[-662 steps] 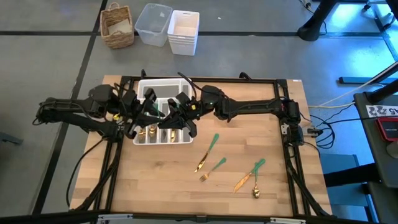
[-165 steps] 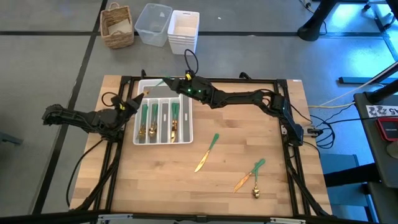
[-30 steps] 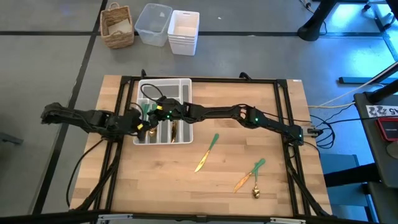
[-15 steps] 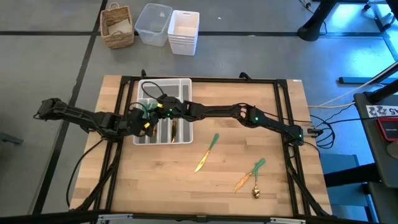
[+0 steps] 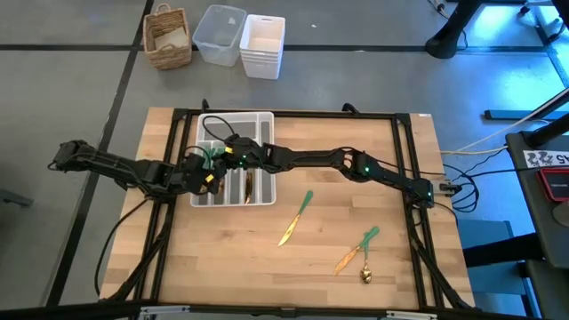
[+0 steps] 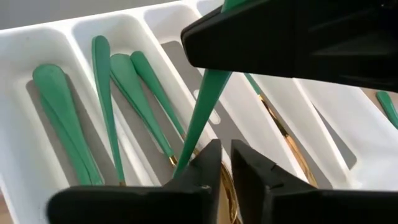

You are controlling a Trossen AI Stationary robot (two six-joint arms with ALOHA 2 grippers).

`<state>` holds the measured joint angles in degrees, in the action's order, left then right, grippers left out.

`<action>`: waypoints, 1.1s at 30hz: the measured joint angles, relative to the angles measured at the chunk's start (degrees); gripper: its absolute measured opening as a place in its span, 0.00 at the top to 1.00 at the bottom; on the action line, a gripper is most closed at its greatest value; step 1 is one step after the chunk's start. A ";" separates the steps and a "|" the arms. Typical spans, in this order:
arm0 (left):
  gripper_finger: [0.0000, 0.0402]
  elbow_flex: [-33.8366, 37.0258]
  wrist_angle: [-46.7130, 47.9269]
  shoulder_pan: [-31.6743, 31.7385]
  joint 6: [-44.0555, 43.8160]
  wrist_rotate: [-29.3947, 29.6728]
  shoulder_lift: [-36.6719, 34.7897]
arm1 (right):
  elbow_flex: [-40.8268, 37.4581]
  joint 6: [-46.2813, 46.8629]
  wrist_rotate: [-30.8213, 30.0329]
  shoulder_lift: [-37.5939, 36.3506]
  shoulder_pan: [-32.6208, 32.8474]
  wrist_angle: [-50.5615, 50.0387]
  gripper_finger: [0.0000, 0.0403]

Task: Sort silverware
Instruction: Put the green fork into the white silverware tray

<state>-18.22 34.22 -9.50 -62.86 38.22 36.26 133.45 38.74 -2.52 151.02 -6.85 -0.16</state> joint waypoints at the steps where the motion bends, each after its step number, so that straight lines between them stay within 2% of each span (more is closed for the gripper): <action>1: 0.95 0.00 0.00 0.00 0.03 0.00 0.00 | 0.00 0.00 0.00 0.00 0.00 0.00 0.96; 4: 0.99 0.00 0.51 0.00 -0.23 0.00 -0.01 | 0.00 -0.04 -0.01 0.00 0.00 -0.01 0.96; 10: 1.00 0.00 3.35 -0.02 -2.60 -0.09 -0.03 | 0.00 -0.13 0.73 0.00 -0.36 -0.83 0.94; 15: 1.00 0.00 6.62 0.00 -4.85 0.07 -0.01 | 0.00 -0.15 3.46 0.00 -1.07 -1.45 0.85; 21: 1.00 0.00 11.91 0.00 -10.74 0.01 -0.01 | 0.00 -0.13 3.79 0.00 -1.45 -1.53 0.77; 24: 1.00 0.07 17.40 0.00 -14.84 -0.06 0.03 | 0.00 -0.10 7.75 0.00 -1.84 1.17 0.77; 29: 1.00 0.00 16.93 0.17 -15.36 0.64 -0.01 | 0.00 -0.17 13.11 0.00 -2.62 6.14 0.76; 33: 1.00 0.00 16.81 0.17 -15.76 0.97 -0.02 | 0.00 -0.20 14.78 -0.31 -3.43 6.33 0.76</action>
<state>-18.22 51.03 -9.33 -78.62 39.19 36.24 133.45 38.54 12.26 150.71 -10.28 6.16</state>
